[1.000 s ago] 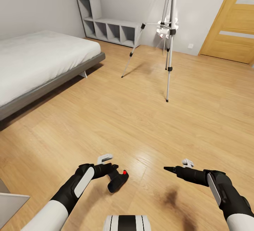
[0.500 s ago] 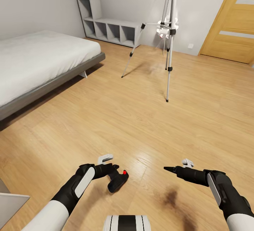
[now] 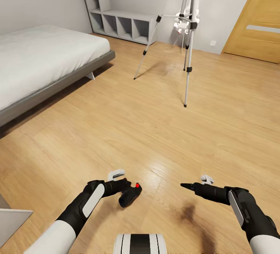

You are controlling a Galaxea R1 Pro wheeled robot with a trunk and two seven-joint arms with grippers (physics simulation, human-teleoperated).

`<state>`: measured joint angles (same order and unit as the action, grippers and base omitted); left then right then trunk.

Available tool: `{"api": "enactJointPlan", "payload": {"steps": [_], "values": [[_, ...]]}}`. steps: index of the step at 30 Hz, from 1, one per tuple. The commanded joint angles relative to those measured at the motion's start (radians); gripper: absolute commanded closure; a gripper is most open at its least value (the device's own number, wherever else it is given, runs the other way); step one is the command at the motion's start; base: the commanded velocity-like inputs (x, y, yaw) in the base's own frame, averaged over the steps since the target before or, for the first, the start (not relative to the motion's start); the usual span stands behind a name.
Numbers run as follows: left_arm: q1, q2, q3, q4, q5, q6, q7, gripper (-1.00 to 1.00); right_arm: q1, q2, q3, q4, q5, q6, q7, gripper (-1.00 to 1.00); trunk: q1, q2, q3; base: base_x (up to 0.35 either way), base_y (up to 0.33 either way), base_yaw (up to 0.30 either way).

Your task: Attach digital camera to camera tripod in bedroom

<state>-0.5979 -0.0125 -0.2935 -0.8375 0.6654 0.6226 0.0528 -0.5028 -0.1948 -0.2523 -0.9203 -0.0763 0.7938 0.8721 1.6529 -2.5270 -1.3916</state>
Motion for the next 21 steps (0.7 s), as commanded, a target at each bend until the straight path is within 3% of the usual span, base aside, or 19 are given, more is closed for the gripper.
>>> {"api": "enactJointPlan", "payload": {"steps": [1,21], "values": [[0.000,0.000,-0.001,-0.001,0.008,0.003,0.006,-1.00,0.000,0.000,-0.001,0.000,-0.008,0.008,-0.001,-1.00,0.000,-0.001,-0.005,0.000,0.000,0.000],[0.000,0.001,-0.001,0.001,0.008,0.003,0.006,-1.00,0.000,0.000,-0.001,0.000,-0.008,0.009,-0.003,-1.00,0.009,-0.005,-0.082,0.000,0.000,0.000]]}}
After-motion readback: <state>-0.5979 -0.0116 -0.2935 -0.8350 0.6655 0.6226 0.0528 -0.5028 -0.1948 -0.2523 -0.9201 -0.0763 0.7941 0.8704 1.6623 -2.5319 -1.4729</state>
